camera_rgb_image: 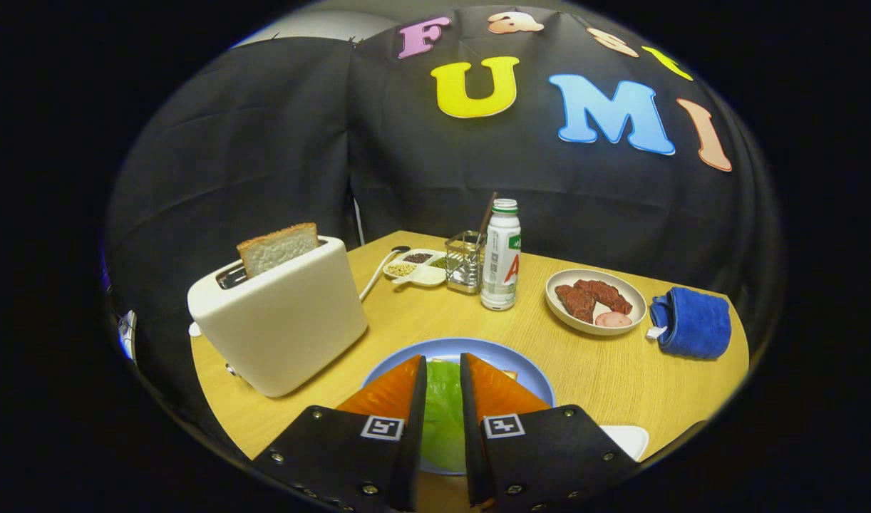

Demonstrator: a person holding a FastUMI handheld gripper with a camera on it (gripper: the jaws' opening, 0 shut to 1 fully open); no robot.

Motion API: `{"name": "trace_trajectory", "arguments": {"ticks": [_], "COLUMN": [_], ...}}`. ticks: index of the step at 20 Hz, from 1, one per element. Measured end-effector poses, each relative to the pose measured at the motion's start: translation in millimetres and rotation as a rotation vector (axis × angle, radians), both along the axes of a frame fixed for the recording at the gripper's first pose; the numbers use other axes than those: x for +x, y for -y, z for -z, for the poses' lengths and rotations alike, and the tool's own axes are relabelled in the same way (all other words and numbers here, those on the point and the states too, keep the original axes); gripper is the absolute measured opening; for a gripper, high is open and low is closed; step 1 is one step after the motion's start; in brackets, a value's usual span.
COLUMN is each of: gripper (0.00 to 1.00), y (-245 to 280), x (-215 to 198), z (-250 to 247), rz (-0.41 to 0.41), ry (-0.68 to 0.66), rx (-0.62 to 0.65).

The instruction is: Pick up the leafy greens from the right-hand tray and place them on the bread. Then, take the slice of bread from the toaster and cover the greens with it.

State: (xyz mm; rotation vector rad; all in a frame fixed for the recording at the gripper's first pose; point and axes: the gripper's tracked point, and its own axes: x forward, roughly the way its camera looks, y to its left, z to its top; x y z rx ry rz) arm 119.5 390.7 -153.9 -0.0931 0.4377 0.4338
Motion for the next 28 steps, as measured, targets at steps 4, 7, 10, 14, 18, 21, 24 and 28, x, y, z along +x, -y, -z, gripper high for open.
{"name": "trace_trajectory", "arguments": {"ticks": [4,7,10,14,18,21,24,28], "gripper": [0.27,0.26,0.27,0.27,0.27,0.27,0.27,0.27], "y": [-43,-81,-113,-148,-180,-196,-208,-222], "x": [-10,-20,-28,-33,-37,-34,-27,-21], "z": [-37,-62,-77,-88,-90,-83,-71,-55], "rz": [-0.037,-0.087,-0.127,-0.162,-0.183,-0.173,-0.147,-0.118], "ry": [0.082,0.136,0.174,0.188,0.178,0.175,0.164,0.140], "rx": [0.059,0.099,0.110,0.143,0.173,0.159,0.148,0.143]}}
